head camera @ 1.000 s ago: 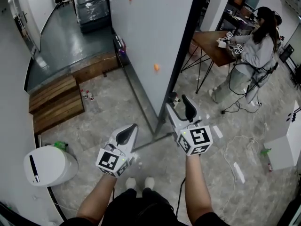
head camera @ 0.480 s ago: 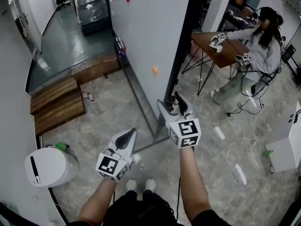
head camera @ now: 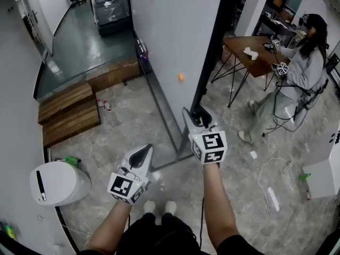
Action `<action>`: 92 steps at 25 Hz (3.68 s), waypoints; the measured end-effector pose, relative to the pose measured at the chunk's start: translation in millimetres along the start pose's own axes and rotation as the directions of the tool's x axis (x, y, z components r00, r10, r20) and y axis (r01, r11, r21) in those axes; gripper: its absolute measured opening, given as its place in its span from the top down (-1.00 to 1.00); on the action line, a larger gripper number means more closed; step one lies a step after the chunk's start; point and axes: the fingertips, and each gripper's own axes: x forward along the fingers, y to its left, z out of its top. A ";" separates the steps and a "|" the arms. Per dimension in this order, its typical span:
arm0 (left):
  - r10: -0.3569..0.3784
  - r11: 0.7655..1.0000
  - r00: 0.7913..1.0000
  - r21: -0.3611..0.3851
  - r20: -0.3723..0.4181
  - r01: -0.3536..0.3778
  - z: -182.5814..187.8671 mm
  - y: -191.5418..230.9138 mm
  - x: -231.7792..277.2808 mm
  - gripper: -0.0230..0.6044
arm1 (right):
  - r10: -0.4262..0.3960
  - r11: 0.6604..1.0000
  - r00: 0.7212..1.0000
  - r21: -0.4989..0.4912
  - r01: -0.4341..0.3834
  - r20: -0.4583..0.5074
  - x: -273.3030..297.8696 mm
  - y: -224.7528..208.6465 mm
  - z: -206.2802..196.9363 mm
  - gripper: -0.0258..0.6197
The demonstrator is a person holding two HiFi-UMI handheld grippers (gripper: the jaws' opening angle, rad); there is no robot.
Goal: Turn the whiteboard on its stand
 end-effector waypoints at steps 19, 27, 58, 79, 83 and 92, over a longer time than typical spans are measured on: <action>0.060 0.998 0.998 0.020 0.014 -0.060 11.1 -1.1 -26.8 0.92 | 0.003 1.000 0.999 0.019 -0.002 -0.033 -6.7 -1.6 -3.9 0.36; 0.067 0.997 0.998 0.026 0.017 -0.067 17.7 -3.7 -35.3 0.92 | 0.009 1.000 0.999 0.020 -0.008 -0.049 -18.7 2.1 -0.6 0.36; -0.062 0.997 0.997 0.043 0.048 0.060 19.4 -53.7 -24.0 0.92 | 0.012 1.000 0.994 0.023 -0.009 -0.105 -147.6 0.0 -22.8 0.36; -0.105 0.994 0.992 0.047 0.072 0.102 30.7 -34.8 -46.1 0.92 | -0.035 0.999 0.998 0.031 0.036 -0.056 -185.2 14.1 -26.1 0.35; -0.112 0.993 0.992 0.036 0.055 0.110 26.9 -38.1 -46.2 0.93 | -0.063 0.998 0.997 0.027 0.064 -0.047 -187.3 12.9 -26.4 0.35; -0.173 0.984 0.983 0.042 0.062 0.171 28.1 -52.7 -45.7 0.92 | -0.124 0.992 0.988 -0.033 0.121 -0.097 -204.7 13.3 -26.0 0.24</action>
